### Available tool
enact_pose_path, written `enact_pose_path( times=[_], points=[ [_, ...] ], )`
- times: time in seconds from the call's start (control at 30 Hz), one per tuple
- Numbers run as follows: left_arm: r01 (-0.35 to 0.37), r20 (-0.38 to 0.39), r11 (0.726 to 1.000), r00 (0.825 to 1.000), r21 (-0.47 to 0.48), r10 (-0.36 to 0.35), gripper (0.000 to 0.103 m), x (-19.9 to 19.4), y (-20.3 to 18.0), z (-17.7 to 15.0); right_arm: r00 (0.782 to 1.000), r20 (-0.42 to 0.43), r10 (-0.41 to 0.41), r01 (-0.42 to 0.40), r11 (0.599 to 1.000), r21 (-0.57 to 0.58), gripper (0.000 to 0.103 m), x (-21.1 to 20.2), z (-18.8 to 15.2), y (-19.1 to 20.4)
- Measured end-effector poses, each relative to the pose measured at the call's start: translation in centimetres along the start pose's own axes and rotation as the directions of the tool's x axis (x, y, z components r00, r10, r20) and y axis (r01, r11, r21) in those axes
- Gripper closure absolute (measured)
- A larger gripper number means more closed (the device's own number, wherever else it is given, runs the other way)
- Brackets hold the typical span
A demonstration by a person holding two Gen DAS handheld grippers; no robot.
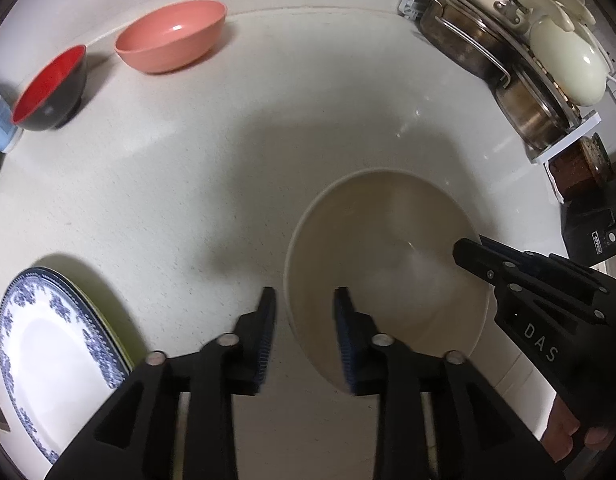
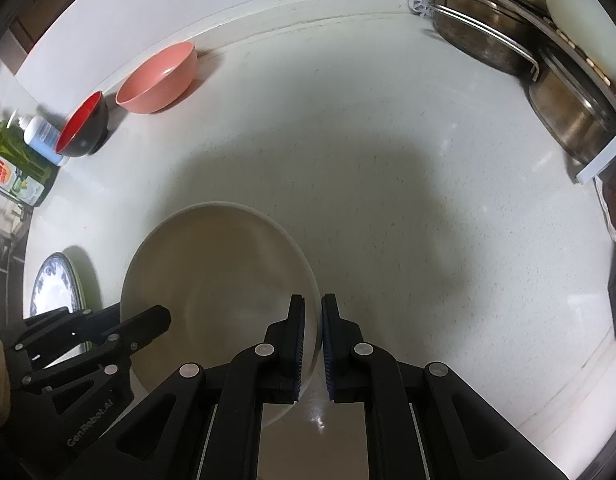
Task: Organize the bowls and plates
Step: 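Lower the cream bowl onto the counter and open both grippers, then move both tools to the rim of the pink bowl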
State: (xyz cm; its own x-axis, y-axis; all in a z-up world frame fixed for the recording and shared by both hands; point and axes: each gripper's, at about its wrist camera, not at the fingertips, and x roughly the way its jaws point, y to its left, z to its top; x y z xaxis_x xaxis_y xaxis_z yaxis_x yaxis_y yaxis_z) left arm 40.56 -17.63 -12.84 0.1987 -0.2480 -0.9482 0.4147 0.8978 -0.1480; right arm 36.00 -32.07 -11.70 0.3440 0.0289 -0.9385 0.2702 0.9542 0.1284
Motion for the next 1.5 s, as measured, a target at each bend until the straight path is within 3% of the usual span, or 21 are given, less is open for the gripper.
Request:
enact_pose_path(
  times=[0.07,0.13,0.17,0.33,0.67,0.87,1.07,1.5],
  points=[
    [-0.001,0.016,1.0,1.0,0.0,0.001,0.063,-0.4,0.2,0.1,1.0,0.008,-0.011,0.011,1.0,-0.004,0.091,-0.2,0.1,0.1],
    [-0.008,0.037,1.0,0.999,-0.002,0.008,0.058,-0.9,0.4,0.3,1.0,0.011,-0.022,0.022,1.0,-0.009,0.076,-0.5,0.0,0.1],
    [-0.012,0.048,1.0,0.999,-0.006,0.012,0.053,-1.2,0.6,0.4,1.0,0.018,-0.025,0.025,1.0,-0.007,0.074,-0.7,0.0,0.1],
    [-0.024,0.111,1.0,0.994,-0.006,0.025,0.042,-3.0,1.6,1.0,0.998,0.054,-0.03,0.03,1.0,0.002,0.072,-2.2,0.2,0.4],
    [-0.083,0.24,0.997,0.967,-0.005,0.081,0.025,-7.4,4.0,3.1,0.989,0.145,-0.03,0.034,0.999,-0.025,0.051,-5.2,1.2,2.8],
    [-0.081,0.273,0.997,0.959,-0.004,0.079,0.024,-9.1,5.9,4.3,0.982,0.186,-0.014,0.02,0.999,-0.031,0.05,-6.3,2.7,4.5],
    [-0.123,0.31,0.992,0.944,0.014,0.113,0.023,-10.6,7.6,6.0,0.978,0.207,0.018,-0.012,0.999,-0.03,0.05,-6.9,4.2,5.9],
    [-0.208,0.347,0.977,0.92,0.039,0.182,0.023,-12.6,11.0,10.6,0.965,0.262,0.003,0.021,0.996,-0.09,0.05,-8.0,9.6,9.8]
  ],
)
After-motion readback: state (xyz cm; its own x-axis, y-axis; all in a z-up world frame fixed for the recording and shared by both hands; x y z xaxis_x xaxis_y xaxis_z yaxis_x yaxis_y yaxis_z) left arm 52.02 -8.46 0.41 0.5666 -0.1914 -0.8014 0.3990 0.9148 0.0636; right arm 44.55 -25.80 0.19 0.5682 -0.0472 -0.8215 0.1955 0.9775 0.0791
